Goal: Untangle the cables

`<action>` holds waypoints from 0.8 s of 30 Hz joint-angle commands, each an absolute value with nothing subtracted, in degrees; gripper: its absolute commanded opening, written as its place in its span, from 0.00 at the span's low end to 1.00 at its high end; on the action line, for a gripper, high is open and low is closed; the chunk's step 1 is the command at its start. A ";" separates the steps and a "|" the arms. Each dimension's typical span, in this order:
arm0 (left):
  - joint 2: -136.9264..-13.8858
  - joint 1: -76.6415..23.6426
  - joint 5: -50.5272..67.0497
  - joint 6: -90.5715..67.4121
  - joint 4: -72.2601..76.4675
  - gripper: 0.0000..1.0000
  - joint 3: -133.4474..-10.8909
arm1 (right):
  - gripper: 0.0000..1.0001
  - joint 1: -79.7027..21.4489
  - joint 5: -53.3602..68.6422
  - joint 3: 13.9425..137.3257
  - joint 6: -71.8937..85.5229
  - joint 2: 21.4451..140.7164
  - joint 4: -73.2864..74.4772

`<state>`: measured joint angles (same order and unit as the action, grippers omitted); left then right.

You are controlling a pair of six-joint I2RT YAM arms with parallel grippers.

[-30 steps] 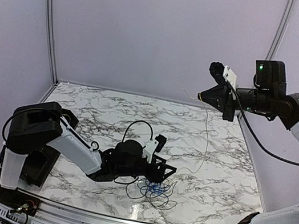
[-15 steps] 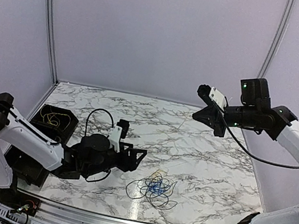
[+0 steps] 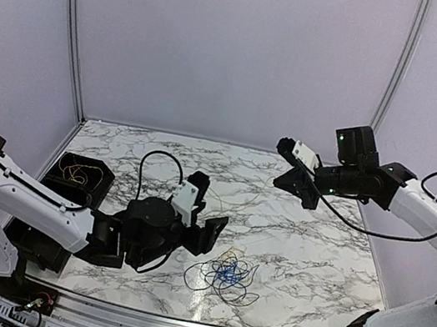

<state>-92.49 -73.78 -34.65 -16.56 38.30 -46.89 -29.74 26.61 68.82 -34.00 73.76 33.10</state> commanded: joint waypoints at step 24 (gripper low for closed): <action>-109.33 -68.81 -19.13 -8.51 23.17 0.66 -67.33 | 0.00 -28.65 26.54 57.28 -31.60 82.24 19.51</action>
<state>-107.61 -71.77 -23.62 -9.85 27.42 -64.29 -29.06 26.46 57.65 -32.51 84.25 21.39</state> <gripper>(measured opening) 0.666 0.015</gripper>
